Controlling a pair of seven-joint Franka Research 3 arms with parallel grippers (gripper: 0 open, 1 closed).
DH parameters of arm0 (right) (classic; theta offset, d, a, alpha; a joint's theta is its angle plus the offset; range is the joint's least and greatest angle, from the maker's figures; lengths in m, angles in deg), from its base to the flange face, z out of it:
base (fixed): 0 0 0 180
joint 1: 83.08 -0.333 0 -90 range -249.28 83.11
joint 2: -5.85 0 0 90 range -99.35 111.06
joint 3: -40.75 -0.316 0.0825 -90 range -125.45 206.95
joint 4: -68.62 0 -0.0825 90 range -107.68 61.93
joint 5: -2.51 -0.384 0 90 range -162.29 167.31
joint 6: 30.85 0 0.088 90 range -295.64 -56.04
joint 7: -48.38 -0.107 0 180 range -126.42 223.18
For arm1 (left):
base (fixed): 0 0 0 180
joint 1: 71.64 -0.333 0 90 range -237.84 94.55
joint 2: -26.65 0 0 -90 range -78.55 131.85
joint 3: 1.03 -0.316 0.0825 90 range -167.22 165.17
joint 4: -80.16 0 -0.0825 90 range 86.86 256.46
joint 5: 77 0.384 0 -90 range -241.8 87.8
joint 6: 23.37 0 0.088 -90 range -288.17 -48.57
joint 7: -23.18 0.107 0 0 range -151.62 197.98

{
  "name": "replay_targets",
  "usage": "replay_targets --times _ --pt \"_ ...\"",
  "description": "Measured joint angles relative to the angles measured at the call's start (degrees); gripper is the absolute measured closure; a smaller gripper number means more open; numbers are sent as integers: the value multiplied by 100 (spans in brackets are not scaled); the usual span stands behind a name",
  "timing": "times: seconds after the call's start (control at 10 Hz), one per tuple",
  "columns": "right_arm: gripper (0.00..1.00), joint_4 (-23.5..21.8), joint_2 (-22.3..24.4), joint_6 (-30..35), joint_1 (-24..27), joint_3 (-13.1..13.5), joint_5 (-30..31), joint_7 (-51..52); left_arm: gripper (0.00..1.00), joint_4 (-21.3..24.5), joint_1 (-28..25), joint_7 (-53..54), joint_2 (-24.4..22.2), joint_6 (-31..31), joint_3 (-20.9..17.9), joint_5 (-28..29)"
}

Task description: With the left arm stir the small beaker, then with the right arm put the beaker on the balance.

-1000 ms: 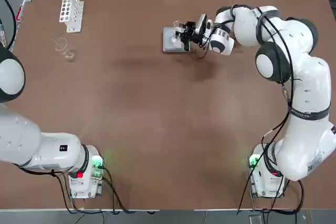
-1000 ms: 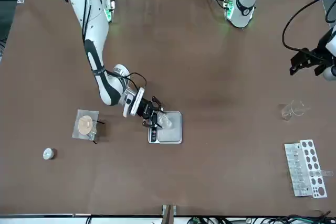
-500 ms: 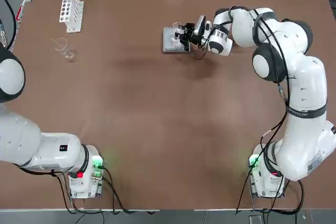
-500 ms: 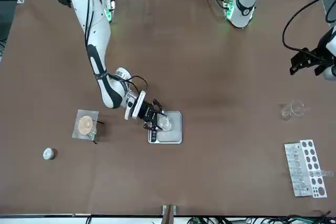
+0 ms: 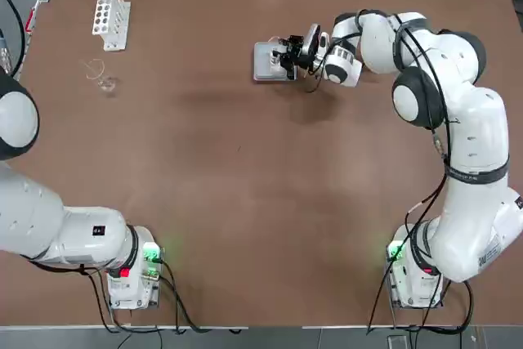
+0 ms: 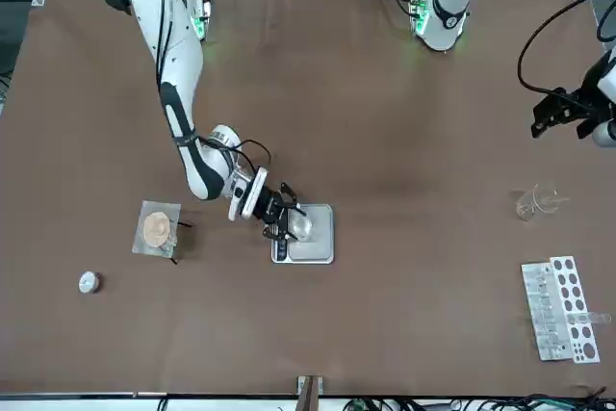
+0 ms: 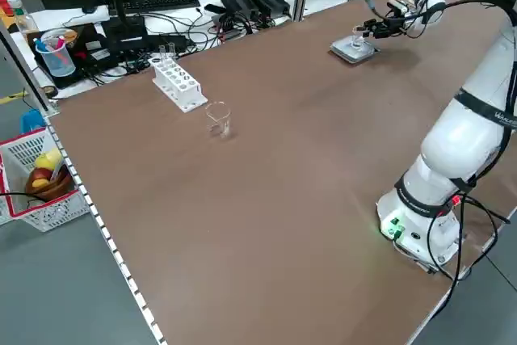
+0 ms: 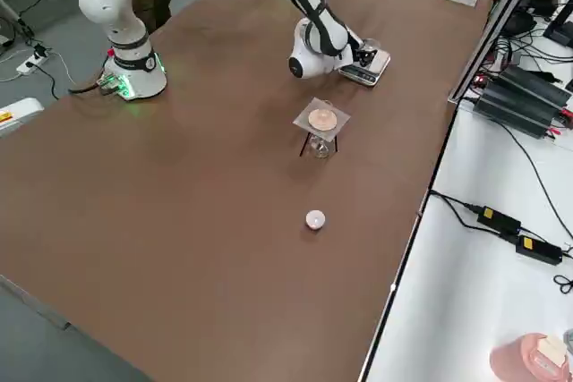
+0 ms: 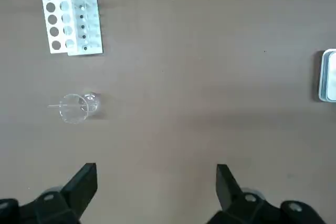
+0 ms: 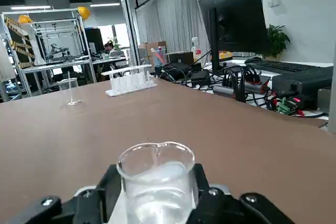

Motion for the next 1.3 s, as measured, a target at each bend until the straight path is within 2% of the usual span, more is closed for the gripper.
replay_targets --times 0.2,0.3,0.5,1.0,1.3 --pt "31 5 0 0 0 3 0 -4 0 0 -4 0 0 0 -14 -55" --pt "24 7 0 0 2 7 0 -8 0 0 -4 0 0 0 -14 -60" --pt "0 7 0 0 7 21 0 -22 0 0 -4 0 0 0 -15 -62" --pt "0 -60 3 -12 43 34 4 -117 0 0 -4 0 0 0 -22 -62" --pt "0 -261 62 -5 95 34 19 -126 0 -1 -4 0 0 0 -23 -63"
